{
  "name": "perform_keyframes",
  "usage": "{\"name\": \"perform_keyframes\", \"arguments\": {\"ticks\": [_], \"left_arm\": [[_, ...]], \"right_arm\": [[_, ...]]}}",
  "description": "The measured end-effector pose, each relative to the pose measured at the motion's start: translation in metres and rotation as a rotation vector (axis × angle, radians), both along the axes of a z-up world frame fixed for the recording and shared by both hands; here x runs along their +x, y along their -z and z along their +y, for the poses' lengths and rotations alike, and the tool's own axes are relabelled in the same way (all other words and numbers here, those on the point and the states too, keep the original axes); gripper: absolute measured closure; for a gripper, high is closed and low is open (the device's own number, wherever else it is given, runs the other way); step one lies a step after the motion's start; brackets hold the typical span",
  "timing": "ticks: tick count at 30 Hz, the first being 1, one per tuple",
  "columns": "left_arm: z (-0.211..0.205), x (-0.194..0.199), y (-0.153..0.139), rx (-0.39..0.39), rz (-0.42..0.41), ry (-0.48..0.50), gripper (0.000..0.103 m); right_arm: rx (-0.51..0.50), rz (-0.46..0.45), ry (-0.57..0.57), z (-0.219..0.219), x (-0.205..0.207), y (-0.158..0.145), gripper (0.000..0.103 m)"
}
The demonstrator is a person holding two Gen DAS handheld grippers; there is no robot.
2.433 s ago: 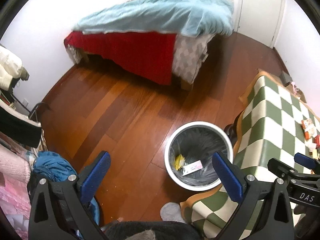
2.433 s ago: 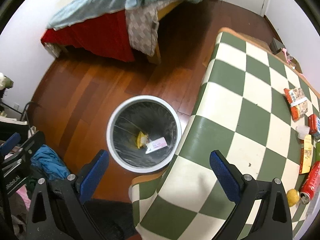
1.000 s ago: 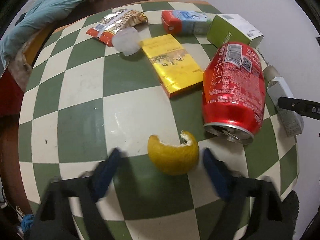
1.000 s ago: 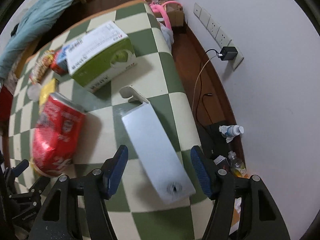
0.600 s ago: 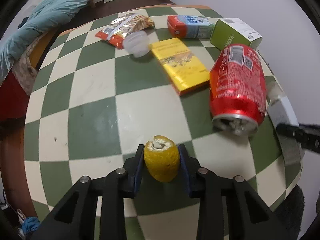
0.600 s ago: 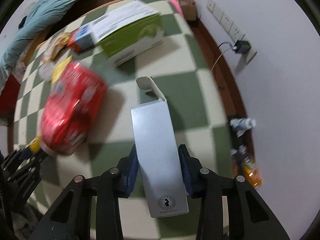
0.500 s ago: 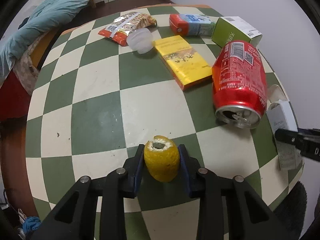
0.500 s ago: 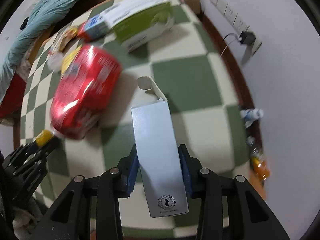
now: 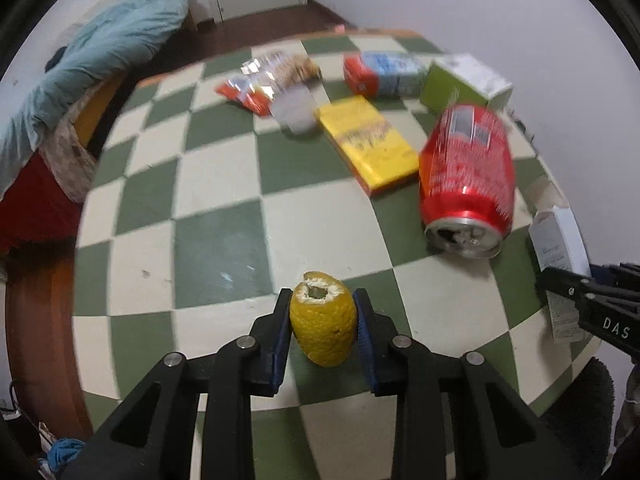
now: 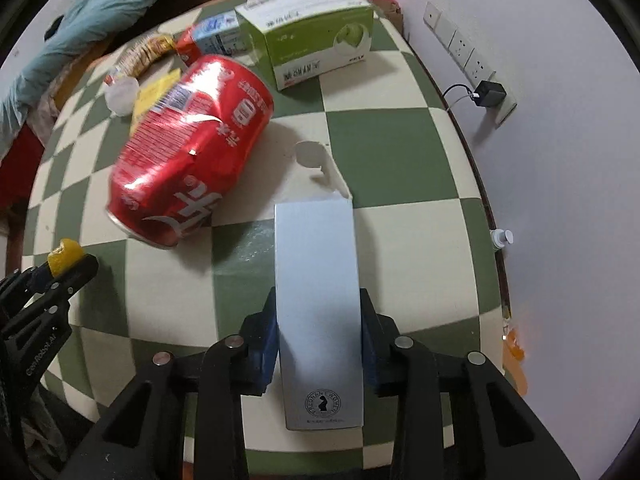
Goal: Collect trash
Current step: 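Carry the white box and lemon peel over the bin and release both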
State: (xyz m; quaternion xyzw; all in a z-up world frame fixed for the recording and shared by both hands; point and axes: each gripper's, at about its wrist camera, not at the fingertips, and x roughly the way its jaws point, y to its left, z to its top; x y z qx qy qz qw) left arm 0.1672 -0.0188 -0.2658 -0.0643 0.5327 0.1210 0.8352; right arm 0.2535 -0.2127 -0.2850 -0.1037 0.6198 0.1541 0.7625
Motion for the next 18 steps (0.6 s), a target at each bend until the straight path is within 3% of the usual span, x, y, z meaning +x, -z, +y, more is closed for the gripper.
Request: {"name": "perform_keyframes", "arguments": {"ticks": [10,18], "left_arm": [[0.065,-0.044,-0.096,0.038,-0.166,-0.095,0.077],[0.162,-0.103,-0.152,0.013,-0.244,-0.247,0.077]], "right_arm": [[0.175,-0.088,-0.032,0.022,-0.029,-0.079,0.067],[0.394,-0.091,-0.198,0.131,-0.061,-0.146,0.067]]}}
